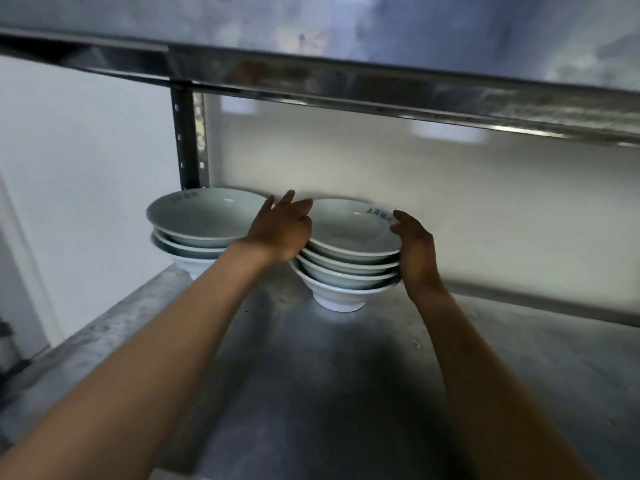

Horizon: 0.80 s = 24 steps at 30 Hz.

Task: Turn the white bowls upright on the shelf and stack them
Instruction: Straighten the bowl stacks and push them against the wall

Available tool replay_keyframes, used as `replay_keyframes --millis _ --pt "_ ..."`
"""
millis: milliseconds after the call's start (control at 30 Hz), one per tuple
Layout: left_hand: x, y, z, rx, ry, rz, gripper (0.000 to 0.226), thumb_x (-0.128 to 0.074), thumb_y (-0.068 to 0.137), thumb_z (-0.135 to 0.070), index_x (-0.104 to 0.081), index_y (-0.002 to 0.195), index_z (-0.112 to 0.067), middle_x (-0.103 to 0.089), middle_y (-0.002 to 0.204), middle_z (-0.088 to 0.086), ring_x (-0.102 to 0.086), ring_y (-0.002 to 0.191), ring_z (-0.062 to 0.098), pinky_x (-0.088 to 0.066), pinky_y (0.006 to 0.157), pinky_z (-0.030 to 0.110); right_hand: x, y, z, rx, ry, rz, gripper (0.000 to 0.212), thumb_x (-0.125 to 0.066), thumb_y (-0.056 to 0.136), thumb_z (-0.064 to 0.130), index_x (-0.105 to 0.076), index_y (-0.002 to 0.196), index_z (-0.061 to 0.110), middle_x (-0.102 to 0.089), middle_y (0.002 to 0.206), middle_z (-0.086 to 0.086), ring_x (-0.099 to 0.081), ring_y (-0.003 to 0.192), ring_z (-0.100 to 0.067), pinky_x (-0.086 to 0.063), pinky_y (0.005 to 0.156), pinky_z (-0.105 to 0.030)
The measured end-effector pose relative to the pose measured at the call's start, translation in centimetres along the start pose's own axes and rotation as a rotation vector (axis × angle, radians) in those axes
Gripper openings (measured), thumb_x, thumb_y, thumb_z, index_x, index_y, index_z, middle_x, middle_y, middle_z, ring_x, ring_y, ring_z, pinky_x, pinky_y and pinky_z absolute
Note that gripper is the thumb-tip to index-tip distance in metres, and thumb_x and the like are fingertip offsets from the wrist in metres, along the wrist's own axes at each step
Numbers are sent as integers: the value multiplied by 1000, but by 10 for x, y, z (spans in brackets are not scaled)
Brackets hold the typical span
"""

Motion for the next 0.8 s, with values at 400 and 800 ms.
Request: replay_keyframes --millis 400,800 --pt "10 -5 33 26 84 17 43 -20 97 -4 -33 137 7 -9 160 8 -1 147 20 2 119 43 -36 2 -10 9 13 36 39 -58 83 14 -64 122 12 -62 126 -2 -56 113 -12 -41 93 -15" --pt "17 -24 15 99 -158 -15 63 -23 97 -57 -10 152 -29 -4 155 -16 3 145 3 5 116 25 -20 -12 8 117 -616 231 50 -32 102 39 -32 148 19 -22 158 6 -17 146 -8 -9 120 -25"
Point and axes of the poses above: each hand's wrist, its own y-axis towards the middle knuckle, its own x-axis out of the back of the hand, z = x × y, the point moved 6 cm from there along y, towards the middle knuckle
